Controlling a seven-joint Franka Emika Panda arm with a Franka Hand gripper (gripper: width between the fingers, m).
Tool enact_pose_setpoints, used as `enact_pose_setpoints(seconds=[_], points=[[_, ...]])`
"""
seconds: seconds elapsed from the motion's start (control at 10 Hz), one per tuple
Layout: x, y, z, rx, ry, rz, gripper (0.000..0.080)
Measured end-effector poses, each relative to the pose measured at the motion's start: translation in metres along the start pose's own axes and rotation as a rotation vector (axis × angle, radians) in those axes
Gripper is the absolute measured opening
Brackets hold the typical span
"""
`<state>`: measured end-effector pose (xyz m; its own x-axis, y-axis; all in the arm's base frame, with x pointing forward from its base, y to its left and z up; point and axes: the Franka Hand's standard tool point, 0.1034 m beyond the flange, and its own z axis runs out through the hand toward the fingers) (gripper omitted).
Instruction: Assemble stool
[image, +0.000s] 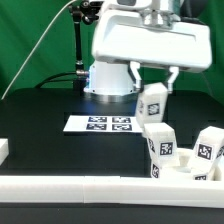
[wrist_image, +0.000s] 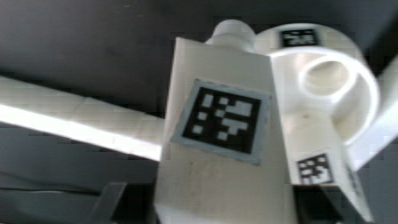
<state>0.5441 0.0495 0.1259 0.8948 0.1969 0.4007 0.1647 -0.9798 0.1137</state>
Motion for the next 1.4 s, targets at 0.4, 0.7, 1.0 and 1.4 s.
enact_pose_setpoints(seconds=[0.4, 0.7, 1.0, 1.4], points=[[0.000, -0.012, 0.001, 0.007, -0.002, -0.019, 0.0327], [0.004, -0.032, -0.004, 0.024, 0.009, -0.016, 0.0327], [0.009, -0.039, -0.005, 0.024, 0.046, -0.058, 0.0327], [0.003, -0.032, 0.009, -0.023, 0.163, -0.130, 0.0327]])
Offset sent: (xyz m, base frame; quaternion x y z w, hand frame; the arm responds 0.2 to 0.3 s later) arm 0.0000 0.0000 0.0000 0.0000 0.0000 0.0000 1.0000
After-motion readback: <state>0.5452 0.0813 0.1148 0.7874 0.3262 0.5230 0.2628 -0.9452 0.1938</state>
